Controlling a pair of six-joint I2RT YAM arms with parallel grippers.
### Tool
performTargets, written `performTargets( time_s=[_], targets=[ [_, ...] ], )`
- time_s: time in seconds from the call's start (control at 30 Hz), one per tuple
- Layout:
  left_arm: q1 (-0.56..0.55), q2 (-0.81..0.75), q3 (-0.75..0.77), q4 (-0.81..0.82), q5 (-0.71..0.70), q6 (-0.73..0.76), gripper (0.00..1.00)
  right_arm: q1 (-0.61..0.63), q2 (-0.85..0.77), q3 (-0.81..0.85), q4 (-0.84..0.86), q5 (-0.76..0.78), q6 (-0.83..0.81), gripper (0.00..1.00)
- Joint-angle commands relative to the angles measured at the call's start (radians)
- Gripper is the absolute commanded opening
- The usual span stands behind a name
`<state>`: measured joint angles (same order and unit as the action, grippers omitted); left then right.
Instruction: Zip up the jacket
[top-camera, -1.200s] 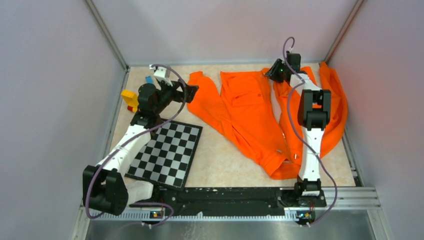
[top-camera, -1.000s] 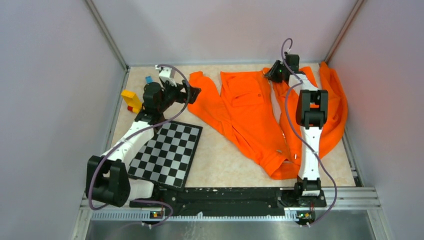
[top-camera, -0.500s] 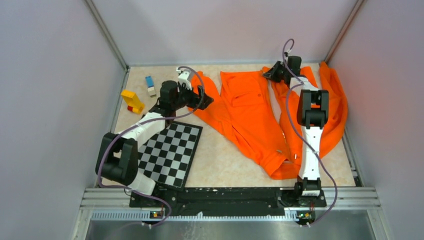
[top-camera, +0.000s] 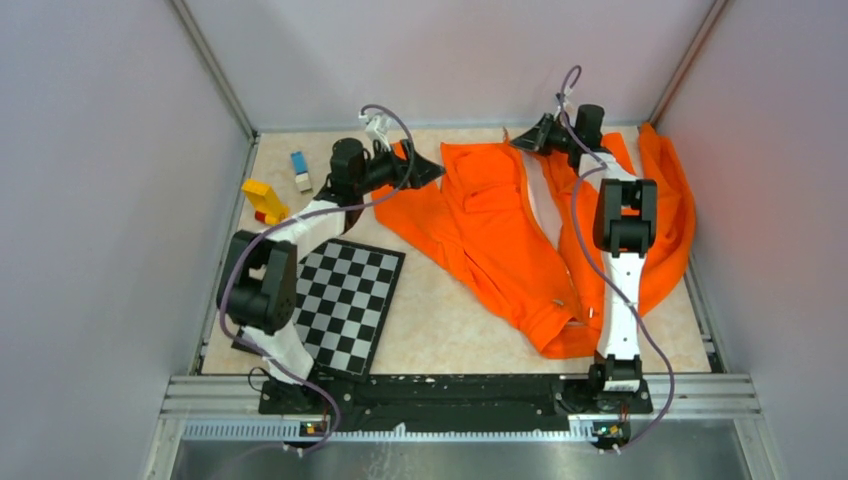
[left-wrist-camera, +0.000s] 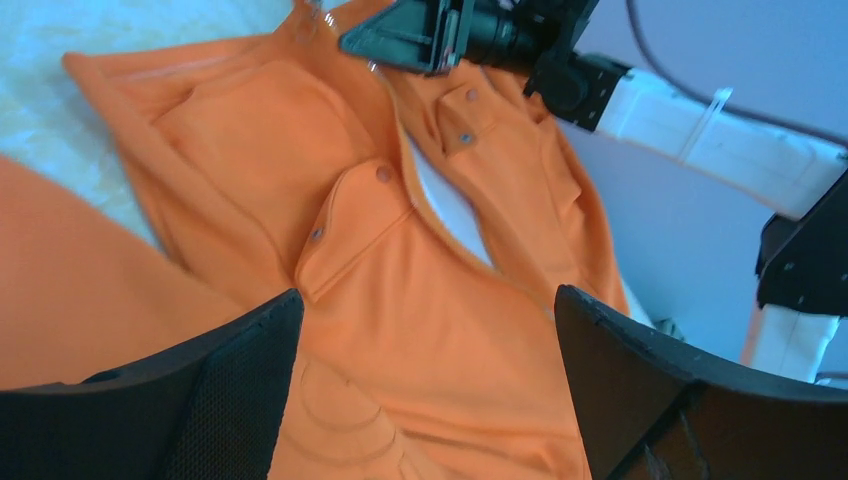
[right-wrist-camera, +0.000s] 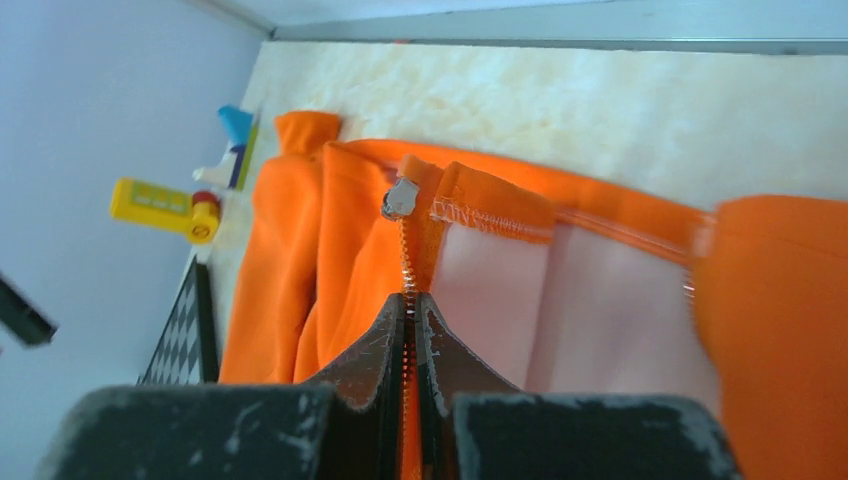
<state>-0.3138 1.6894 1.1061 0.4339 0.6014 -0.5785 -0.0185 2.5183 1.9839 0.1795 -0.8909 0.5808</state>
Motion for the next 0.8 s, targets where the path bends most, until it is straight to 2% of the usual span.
performTargets(
  time_s=[0.0,0.17,0.3,0.43,0.57,0.77],
  targets=[
    [0.015,0.176,0.149,0.276,0.142,-0.19,0.95,0.044,-0.028,-0.018,0.074,-0.191,-0.081,0.0],
    [0.029,0.406,0.332,0.45,0.267,-0.248,0.91,0.05,-0.064,-0.133,0.318,-0.336,0.074,0.0],
    [0.03,0.576,0.493,0.558,0.354,-0.255,0.9,0.057,-0.111,-0.244,0.474,-0.33,0.203,0.0],
    [0.032,0.73,0.691,0.545,0.391,-0.217,0.89,0.067,-0.115,-0.256,0.504,-0.34,0.246,0.0],
    [0.033,0.846,0.827,0.561,0.407,-0.222,0.89,0.069,-0.11,-0.254,0.551,-0.339,0.301,0.0],
    [0.026,0.95,0.913,0.606,0.391,-0.262,0.92,0.072,-0.127,-0.263,0.55,-0.344,0.309,0.0]
  ],
)
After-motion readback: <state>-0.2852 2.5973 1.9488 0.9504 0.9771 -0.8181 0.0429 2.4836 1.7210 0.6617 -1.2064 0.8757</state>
